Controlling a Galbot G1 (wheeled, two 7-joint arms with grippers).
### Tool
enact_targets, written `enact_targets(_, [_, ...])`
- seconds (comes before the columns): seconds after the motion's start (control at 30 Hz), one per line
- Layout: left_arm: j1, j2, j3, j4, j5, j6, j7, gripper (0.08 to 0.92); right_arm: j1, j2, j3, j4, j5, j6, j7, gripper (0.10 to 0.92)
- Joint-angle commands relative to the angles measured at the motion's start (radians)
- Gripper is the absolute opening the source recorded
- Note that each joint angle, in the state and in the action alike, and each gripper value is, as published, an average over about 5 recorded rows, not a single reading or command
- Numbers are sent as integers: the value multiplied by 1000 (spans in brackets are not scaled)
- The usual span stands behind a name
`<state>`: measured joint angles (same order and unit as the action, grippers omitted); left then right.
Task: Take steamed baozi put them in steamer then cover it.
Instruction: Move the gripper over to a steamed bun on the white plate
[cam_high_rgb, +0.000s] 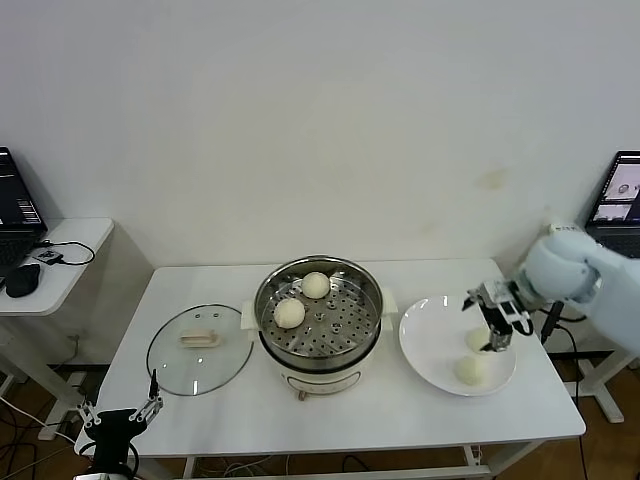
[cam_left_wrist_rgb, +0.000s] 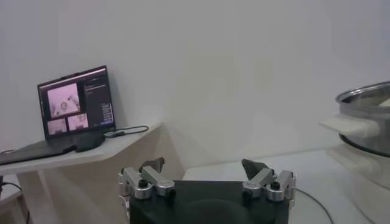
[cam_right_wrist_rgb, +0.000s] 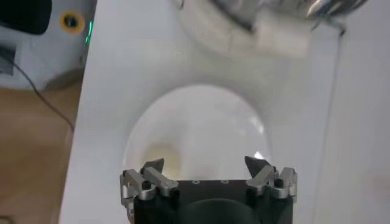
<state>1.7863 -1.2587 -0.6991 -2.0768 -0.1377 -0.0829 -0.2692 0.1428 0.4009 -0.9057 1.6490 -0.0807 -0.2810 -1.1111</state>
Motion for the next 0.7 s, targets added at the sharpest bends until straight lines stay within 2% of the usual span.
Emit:
enact_targets(0.03, [-2, 1, 1, 1, 4, 5, 1, 823, -362, -15, 254, -91, -132, 35, 6, 823])
enact_targets(0.27, [-1, 0, -4, 0, 5, 8, 1, 823, -397, 59, 280, -180, -145, 39, 35, 823])
enact_targets(0.7, [-7, 0, -8, 7, 3, 10, 2, 823, -394, 157, 263, -247, -146, 32, 58, 812])
